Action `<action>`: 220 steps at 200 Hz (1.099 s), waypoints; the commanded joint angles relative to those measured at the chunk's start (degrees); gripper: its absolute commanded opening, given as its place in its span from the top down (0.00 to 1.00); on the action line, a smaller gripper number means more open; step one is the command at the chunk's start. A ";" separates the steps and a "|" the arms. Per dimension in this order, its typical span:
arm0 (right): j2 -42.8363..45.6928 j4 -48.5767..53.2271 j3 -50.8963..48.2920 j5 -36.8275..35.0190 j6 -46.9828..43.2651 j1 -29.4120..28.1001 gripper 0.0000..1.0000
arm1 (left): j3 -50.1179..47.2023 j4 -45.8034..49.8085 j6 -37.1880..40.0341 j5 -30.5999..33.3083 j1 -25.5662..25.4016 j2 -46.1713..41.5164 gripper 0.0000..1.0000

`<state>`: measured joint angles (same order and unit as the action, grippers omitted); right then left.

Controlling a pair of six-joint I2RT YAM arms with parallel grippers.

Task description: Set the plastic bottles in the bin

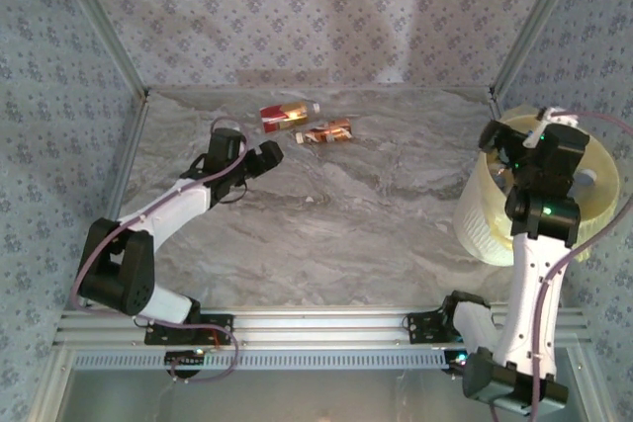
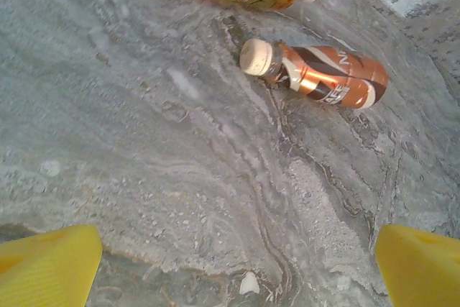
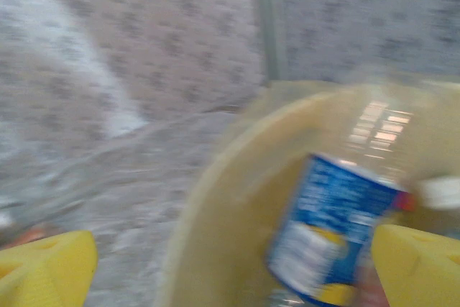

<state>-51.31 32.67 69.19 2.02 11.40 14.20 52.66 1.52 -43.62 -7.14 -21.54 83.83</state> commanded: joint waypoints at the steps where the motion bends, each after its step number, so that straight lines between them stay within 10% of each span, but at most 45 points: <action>1: 0.04 -6.63 -0.03 5.13 4.60 -6.34 0.00 | 3.17 0.92 4.42 -1.89 -0.34 1.45 0.02; 97: -8.40 -26.04 -9.44 -5.43 6.91 -33.18 0.00 | 22.69 11.03 21.05 -2.81 1.41 14.20 0.02; 220: -9.83 -23.22 -10.82 -8.95 8.43 -35.17 0.00 | 41.61 13.72 63.85 -12.17 -4.44 36.41 0.08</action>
<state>-62.41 8.34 59.11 -5.43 19.70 -20.78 90.94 12.45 6.90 -18.48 -25.63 117.62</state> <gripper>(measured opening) 0.999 0.932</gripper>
